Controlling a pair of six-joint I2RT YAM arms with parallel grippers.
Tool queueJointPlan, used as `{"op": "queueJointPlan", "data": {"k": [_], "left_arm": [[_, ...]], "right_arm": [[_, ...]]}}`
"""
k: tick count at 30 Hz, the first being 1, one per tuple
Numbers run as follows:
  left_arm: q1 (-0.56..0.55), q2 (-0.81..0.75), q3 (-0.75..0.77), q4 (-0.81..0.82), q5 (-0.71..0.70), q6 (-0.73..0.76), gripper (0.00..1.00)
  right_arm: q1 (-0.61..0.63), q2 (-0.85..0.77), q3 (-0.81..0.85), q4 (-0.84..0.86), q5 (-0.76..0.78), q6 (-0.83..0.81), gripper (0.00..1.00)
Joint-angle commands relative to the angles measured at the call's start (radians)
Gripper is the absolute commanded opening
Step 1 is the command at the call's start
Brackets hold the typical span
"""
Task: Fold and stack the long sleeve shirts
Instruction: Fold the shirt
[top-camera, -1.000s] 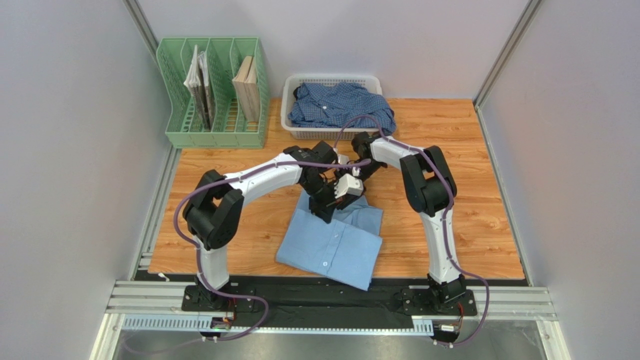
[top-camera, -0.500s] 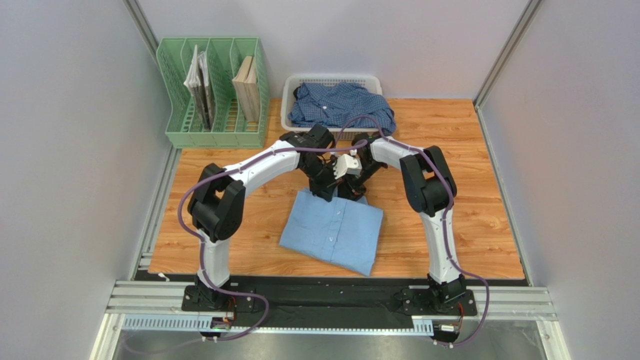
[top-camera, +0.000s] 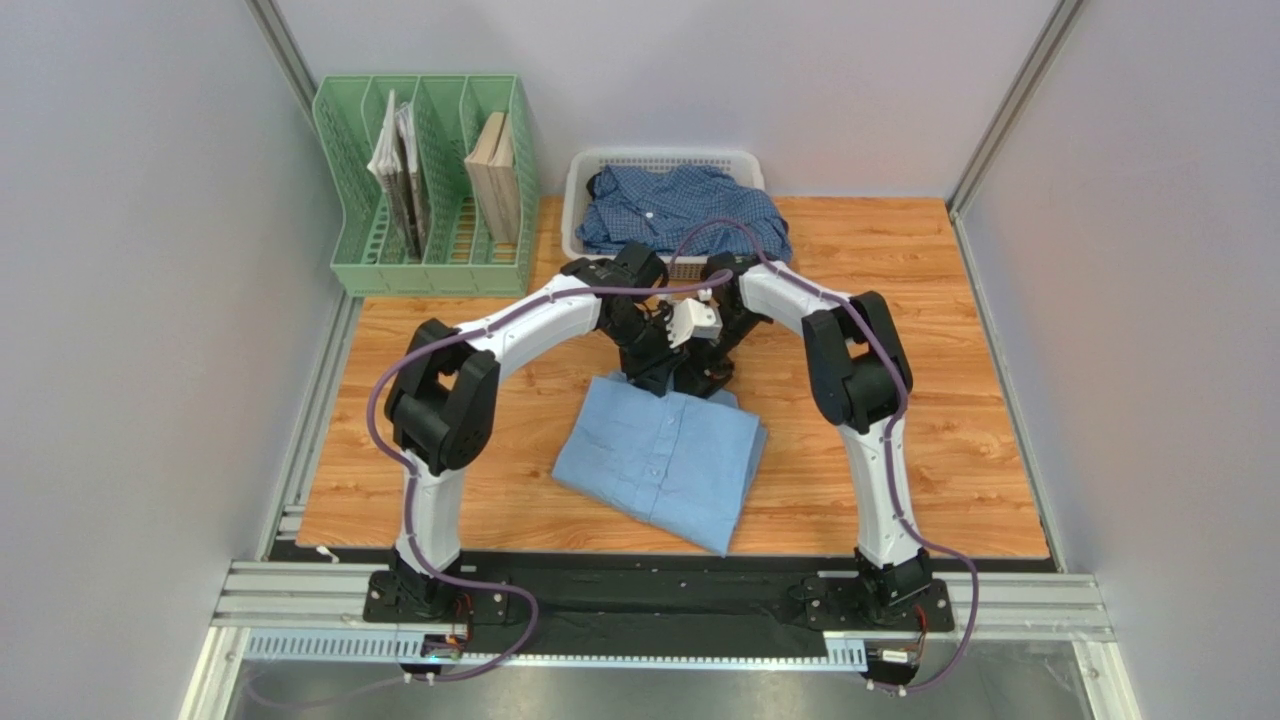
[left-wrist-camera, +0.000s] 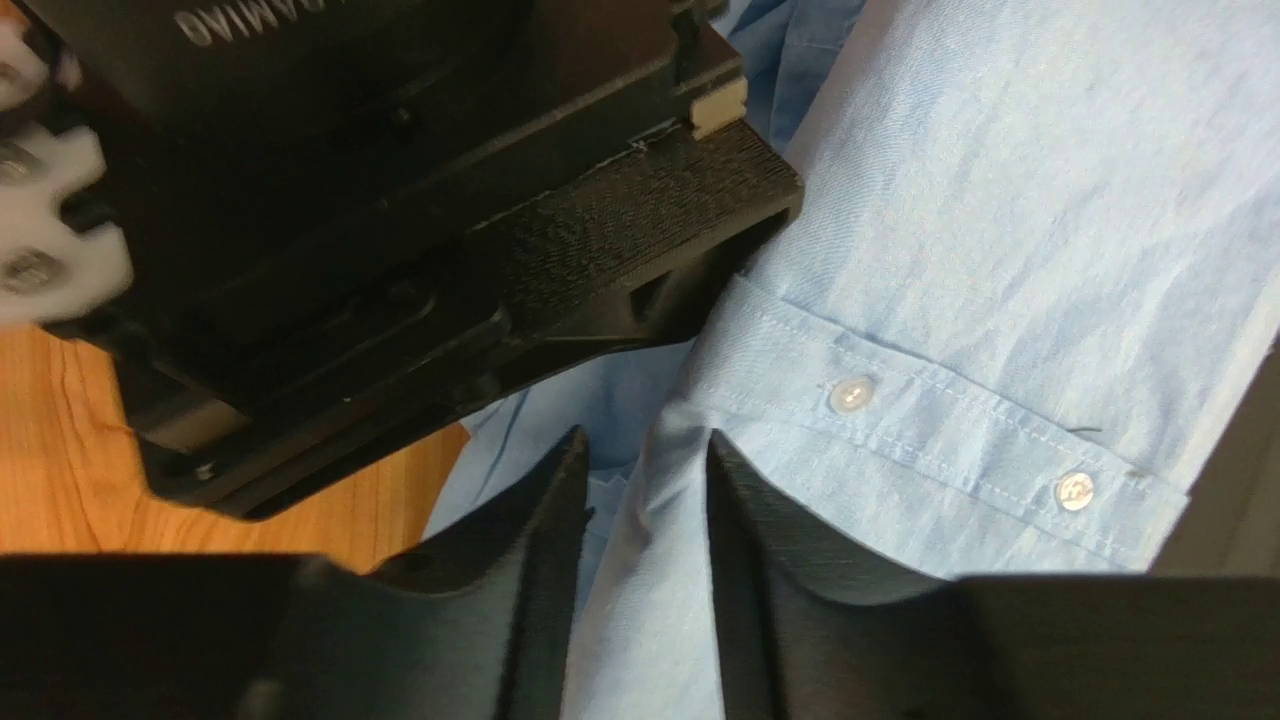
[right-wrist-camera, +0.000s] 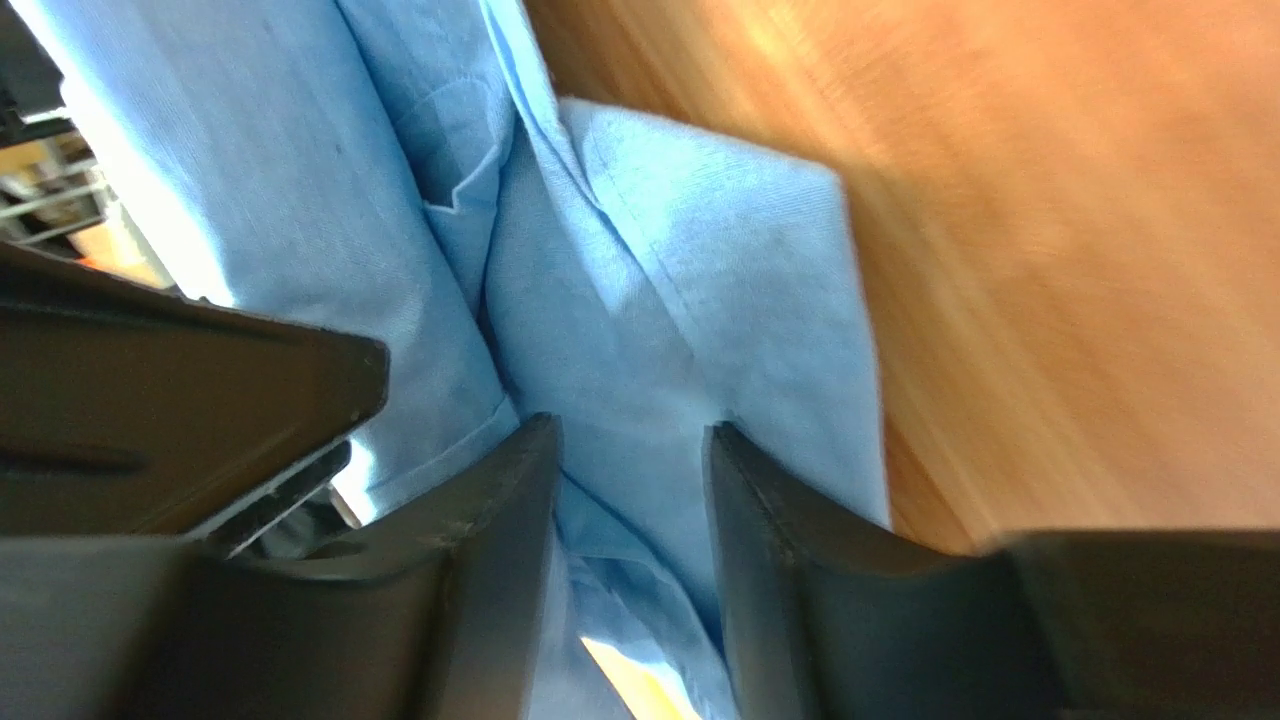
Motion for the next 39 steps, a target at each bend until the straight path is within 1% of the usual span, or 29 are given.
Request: {"op": "queueJointPlan", "data": {"k": [1,2,5,6,7,9,10,11,13,14,18,21,23,25,26,27,29,30,32,33,35,38,39], "left_arm": [[0.049,-0.105,0.036,0.015,0.104,-0.018,0.46],[0.061,-0.116,0.036,0.007,0.112,-0.028,0.50],[0.109,-0.152,0.030,-0.018,0.129,-0.052,0.54],[0.132,-0.157,0.030,-0.039,0.127,-0.064,0.55],[0.147,-0.163,0.028,-0.044,0.141,-0.077,0.56],[0.189,-0.163,0.021,-0.063,0.164,-0.103,0.59],[0.200,-0.163,0.016,-0.067,0.176,-0.104,0.61],[0.204,-0.160,0.005,-0.074,0.175,-0.100,0.69],[0.209,-0.151,-0.008,-0.087,0.156,-0.092,0.70],[0.209,-0.145,-0.010,-0.093,0.156,-0.092,0.71],[0.220,-0.116,-0.019,-0.087,0.153,-0.120,0.71],[0.227,-0.097,-0.025,-0.068,0.149,-0.146,0.72],[0.233,-0.091,-0.027,-0.064,0.145,-0.158,0.71],[0.235,-0.087,-0.036,-0.053,0.136,-0.166,0.72],[0.235,-0.085,-0.038,-0.051,0.129,-0.167,0.71],[0.236,-0.084,-0.041,-0.047,0.127,-0.172,0.71],[0.247,-0.085,-0.053,-0.036,0.119,-0.183,0.70],[0.252,-0.084,-0.056,-0.024,0.121,-0.199,0.70],[0.266,-0.084,-0.064,-0.004,0.129,-0.219,0.69],[0.269,-0.084,-0.065,0.001,0.133,-0.227,0.68],[0.275,-0.085,-0.062,0.010,0.158,-0.239,0.68],[0.275,-0.087,-0.055,0.012,0.199,-0.227,0.68],[0.275,-0.085,-0.055,0.010,0.234,-0.226,0.68]], "right_arm": [[-0.038,-0.045,0.114,-0.067,0.073,-0.034,0.54],[-0.053,-0.056,0.120,-0.089,0.076,-0.037,0.55],[-0.092,-0.115,0.125,-0.145,0.070,-0.051,0.63],[-0.104,-0.141,0.114,-0.154,0.064,-0.054,0.70],[-0.115,-0.181,0.088,-0.163,0.061,-0.063,0.75],[-0.147,-0.232,0.041,-0.183,0.047,-0.075,0.78],[-0.153,-0.281,0.011,-0.183,0.050,-0.086,0.78],[-0.158,-0.302,-0.059,-0.173,0.060,-0.092,0.78],[-0.158,-0.341,-0.137,-0.148,0.077,-0.091,0.77],[-0.159,-0.362,-0.201,-0.119,0.088,-0.086,0.76],[-0.158,-0.370,-0.311,-0.042,0.116,-0.060,0.72],[-0.159,-0.349,-0.345,0.021,0.133,-0.034,0.71],[-0.158,-0.333,-0.348,0.035,0.131,-0.026,0.71],[-0.156,-0.323,-0.355,0.030,0.122,-0.028,0.68],[-0.158,-0.326,-0.360,0.022,0.105,-0.031,0.65],[-0.156,-0.338,-0.362,0.015,0.099,-0.034,0.51],[-0.158,-0.352,-0.359,-0.016,0.076,-0.034,0.42],[-0.158,-0.358,-0.355,-0.033,0.064,-0.037,0.32],[-0.158,-0.359,-0.348,-0.070,0.051,-0.042,0.16],[-0.159,-0.359,-0.348,-0.074,0.060,-0.042,0.02],[-0.170,-0.353,-0.345,-0.082,0.106,-0.049,0.00],[-0.210,-0.343,-0.300,-0.141,0.119,-0.072,0.00],[-0.219,-0.346,-0.291,-0.159,0.111,-0.077,0.00]]}}
